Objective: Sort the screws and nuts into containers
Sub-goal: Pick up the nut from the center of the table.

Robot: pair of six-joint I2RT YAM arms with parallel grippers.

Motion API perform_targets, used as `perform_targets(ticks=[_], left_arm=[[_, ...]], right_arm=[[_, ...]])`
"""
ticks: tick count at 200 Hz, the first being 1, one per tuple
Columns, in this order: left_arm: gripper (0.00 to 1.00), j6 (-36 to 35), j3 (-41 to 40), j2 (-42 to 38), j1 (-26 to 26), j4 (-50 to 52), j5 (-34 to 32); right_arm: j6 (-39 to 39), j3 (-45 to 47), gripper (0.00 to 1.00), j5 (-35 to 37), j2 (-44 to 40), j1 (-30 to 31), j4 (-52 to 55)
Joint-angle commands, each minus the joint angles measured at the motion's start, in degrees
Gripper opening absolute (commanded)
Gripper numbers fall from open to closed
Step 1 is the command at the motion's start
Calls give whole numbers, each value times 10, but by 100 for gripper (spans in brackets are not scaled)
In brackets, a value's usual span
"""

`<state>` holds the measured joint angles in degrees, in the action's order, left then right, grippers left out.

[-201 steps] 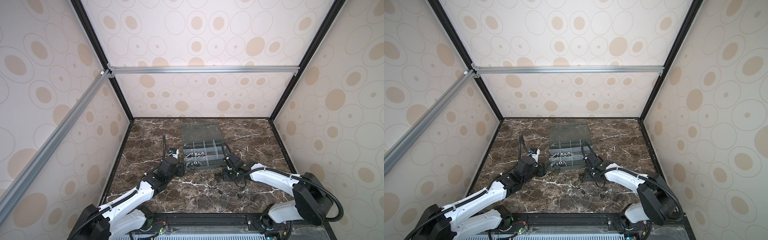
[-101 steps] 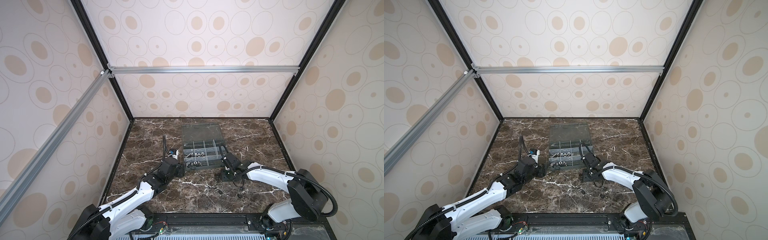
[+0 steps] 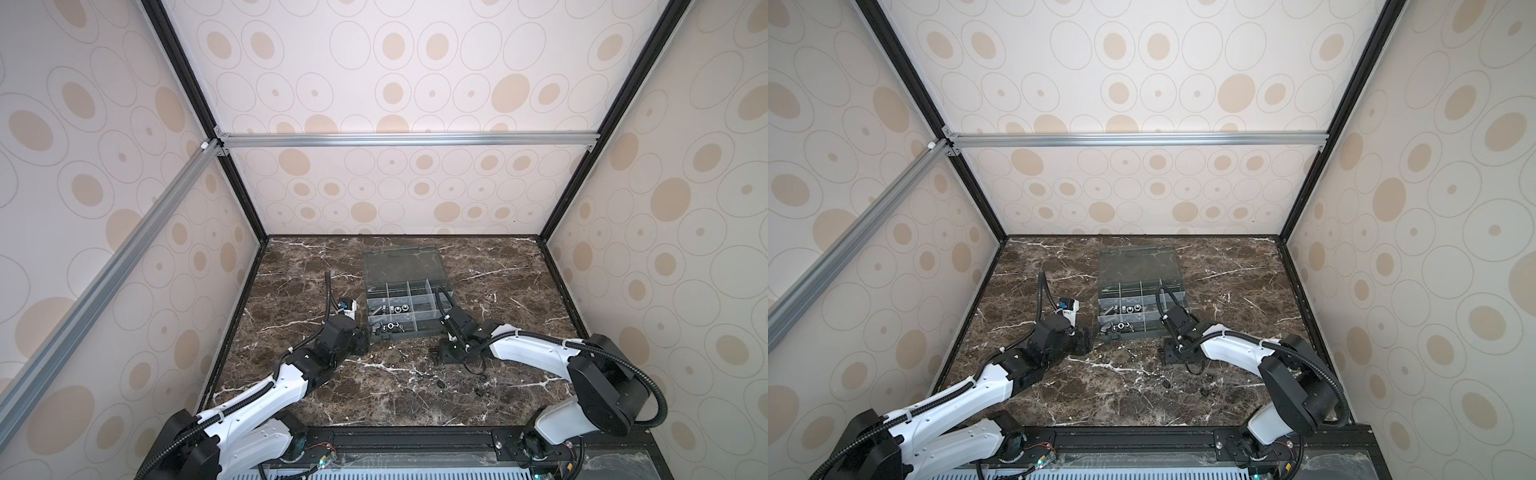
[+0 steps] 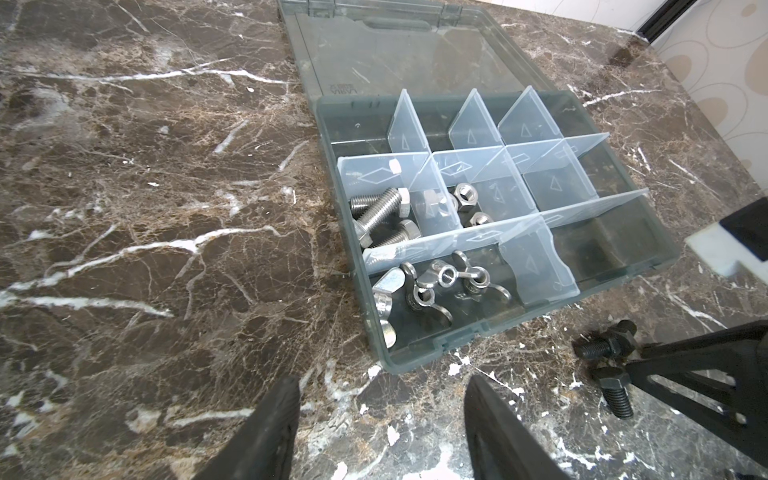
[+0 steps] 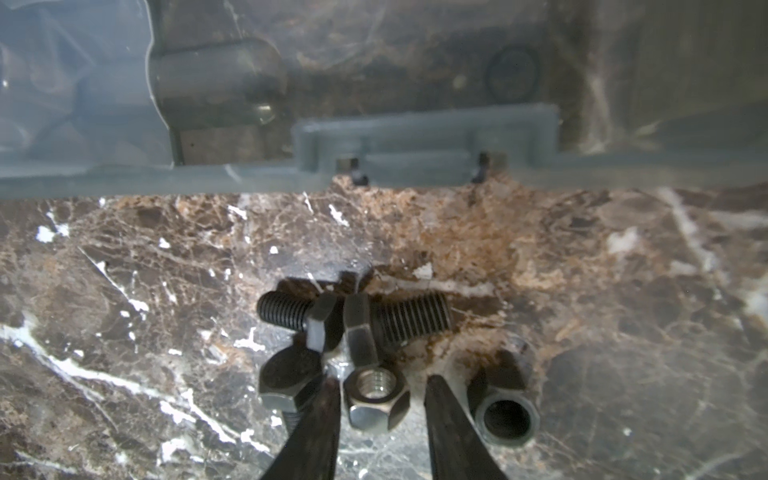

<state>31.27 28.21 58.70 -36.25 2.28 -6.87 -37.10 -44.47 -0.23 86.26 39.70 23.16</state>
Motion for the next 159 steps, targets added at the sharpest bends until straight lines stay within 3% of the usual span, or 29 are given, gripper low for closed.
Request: perform_targets(ticks=[1,159], left_arm=[[64,11,-2,-10,6,0,-3],[64,10,2,-13,6,4,-2]], right_arm=[[-10,-12,36,-1,12,5,-4],[-20,-2,25,-2,10,5,-23]])
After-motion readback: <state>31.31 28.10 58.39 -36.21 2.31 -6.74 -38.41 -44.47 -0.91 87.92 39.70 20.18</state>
